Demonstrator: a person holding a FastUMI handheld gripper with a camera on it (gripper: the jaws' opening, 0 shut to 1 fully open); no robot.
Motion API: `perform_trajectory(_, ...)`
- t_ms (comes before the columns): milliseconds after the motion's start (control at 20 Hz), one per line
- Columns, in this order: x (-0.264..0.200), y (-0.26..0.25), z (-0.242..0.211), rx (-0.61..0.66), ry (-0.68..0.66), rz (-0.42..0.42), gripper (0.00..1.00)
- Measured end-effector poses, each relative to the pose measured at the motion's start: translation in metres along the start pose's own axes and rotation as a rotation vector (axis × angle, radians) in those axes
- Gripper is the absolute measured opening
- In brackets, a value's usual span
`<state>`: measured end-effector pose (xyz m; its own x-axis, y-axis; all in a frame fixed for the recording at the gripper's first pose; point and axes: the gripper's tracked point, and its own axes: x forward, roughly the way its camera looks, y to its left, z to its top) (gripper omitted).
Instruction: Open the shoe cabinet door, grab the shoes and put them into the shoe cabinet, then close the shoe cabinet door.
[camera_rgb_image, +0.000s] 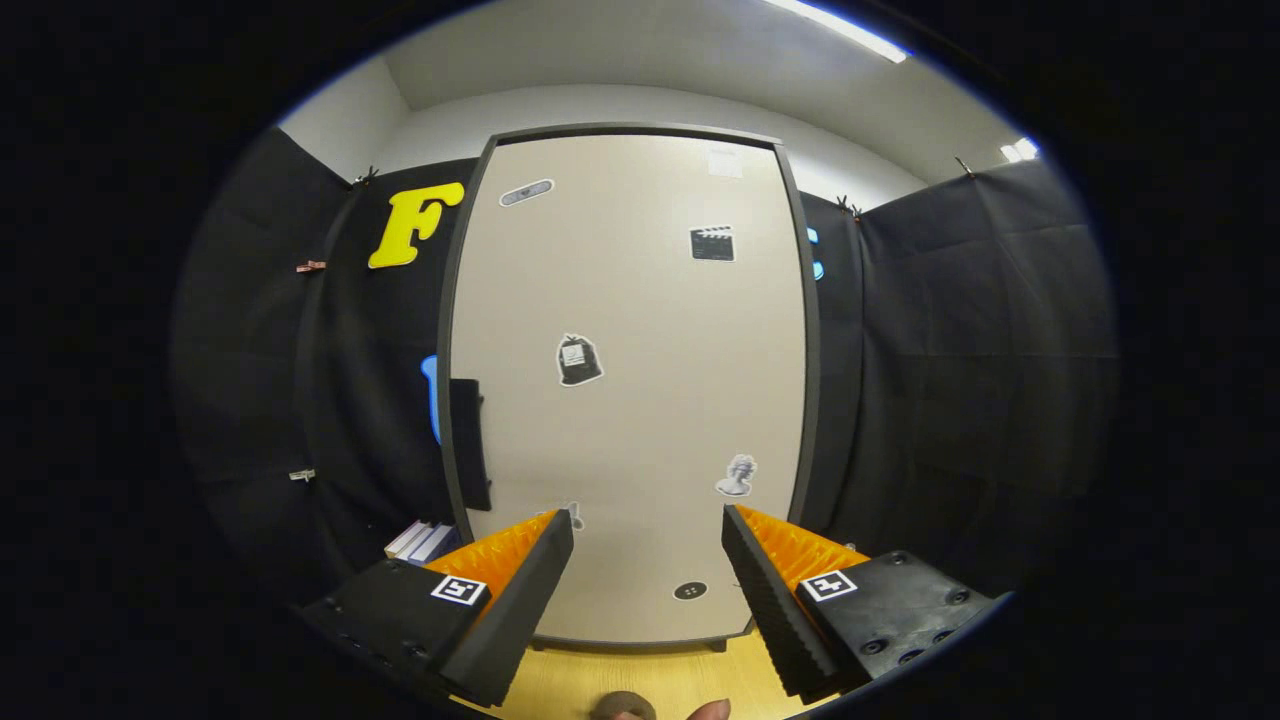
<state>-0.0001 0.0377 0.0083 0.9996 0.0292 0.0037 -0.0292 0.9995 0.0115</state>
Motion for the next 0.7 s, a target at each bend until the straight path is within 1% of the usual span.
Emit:
perform_trajectory(250, 0.014, 0.049, 0.003, 0.017, -0.002, 0.043, 0.98)
perform_trajectory(500, 0.04, 0.106, 0.007, 0.057, 0.0, 0.09, 0.98)
perform_trajectory(700, 0.069, 0.131, 0.009, 0.06, -0.002, 0.086, 0.98)
